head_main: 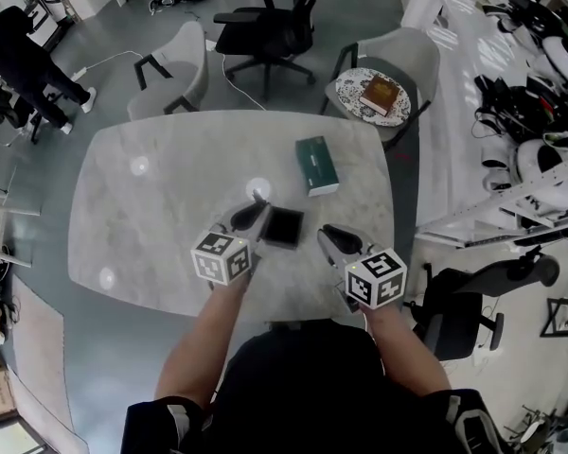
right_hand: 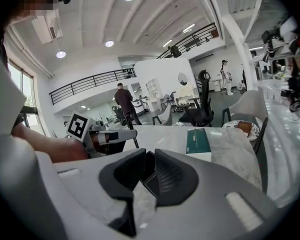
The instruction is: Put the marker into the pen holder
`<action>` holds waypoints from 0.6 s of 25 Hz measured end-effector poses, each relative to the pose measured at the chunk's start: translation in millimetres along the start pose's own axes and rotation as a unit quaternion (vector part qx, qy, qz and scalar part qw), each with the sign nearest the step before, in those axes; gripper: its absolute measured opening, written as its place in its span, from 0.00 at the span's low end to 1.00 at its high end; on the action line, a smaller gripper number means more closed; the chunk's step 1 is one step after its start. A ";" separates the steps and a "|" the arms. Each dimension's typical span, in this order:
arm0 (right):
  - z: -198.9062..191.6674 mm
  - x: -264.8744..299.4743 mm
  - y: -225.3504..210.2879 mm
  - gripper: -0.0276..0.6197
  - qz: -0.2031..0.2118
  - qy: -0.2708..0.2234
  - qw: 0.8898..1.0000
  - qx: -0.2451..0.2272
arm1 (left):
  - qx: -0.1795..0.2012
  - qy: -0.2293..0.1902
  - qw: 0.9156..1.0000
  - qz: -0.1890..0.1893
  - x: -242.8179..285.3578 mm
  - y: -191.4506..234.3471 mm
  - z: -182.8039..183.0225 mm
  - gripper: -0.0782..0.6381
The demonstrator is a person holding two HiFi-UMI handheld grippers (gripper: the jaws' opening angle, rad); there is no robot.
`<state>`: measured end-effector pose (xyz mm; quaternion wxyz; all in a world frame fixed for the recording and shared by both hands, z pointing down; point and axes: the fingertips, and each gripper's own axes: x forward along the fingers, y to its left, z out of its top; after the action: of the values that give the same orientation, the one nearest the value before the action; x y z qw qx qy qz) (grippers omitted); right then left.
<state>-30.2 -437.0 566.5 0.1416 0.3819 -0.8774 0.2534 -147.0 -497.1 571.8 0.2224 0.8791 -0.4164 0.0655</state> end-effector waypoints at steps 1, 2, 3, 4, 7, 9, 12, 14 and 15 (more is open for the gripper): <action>-1.2 -0.7 -2.6 0.13 0.001 0.002 1.000 0.001 | 0.000 0.004 1.000 0.000 4.0 -0.2 -4.2 0.18; -1.7 -1.4 -5.5 0.13 0.001 0.003 1.000 0.002 | 0.002 0.007 1.000 0.000 7.6 -0.4 -7.7 0.18; -1.7 -1.9 -8.7 0.13 0.000 0.004 1.000 0.003 | 0.006 0.010 1.000 0.001 10.8 -0.4 -10.4 0.18; -1.3 -2.2 -11.9 0.13 0.000 0.004 1.000 0.005 | 0.010 0.013 1.000 0.002 13.7 0.2 -12.7 0.18; -0.6 -1.8 -19.3 0.13 0.000 0.004 1.000 0.007 | 0.021 0.020 0.999 0.012 20.3 5.4 -18.5 0.18; -0.9 -1.7 -21.8 0.13 0.001 0.005 1.000 0.007 | 0.023 0.025 0.999 0.017 23.4 9.2 -22.7 0.18; 0.3 -4.4 -23.3 0.13 0.001 0.005 1.000 0.008 | 0.027 0.037 0.999 0.018 26.9 9.6 -29.1 0.18; 2.3 -6.8 -25.1 0.13 -0.002 0.003 1.000 0.008 | 0.033 0.046 0.998 0.017 28.0 8.6 -33.1 0.18; 3.2 -7.9 -26.6 0.13 -0.004 0.002 1.000 0.009 | 0.037 0.050 0.998 0.017 28.4 8.6 -35.5 0.18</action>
<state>-5.3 -449.5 569.4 0.1408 0.3862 -0.8734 0.2613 -132.7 -506.1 614.8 0.2093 0.8750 -0.4171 0.1286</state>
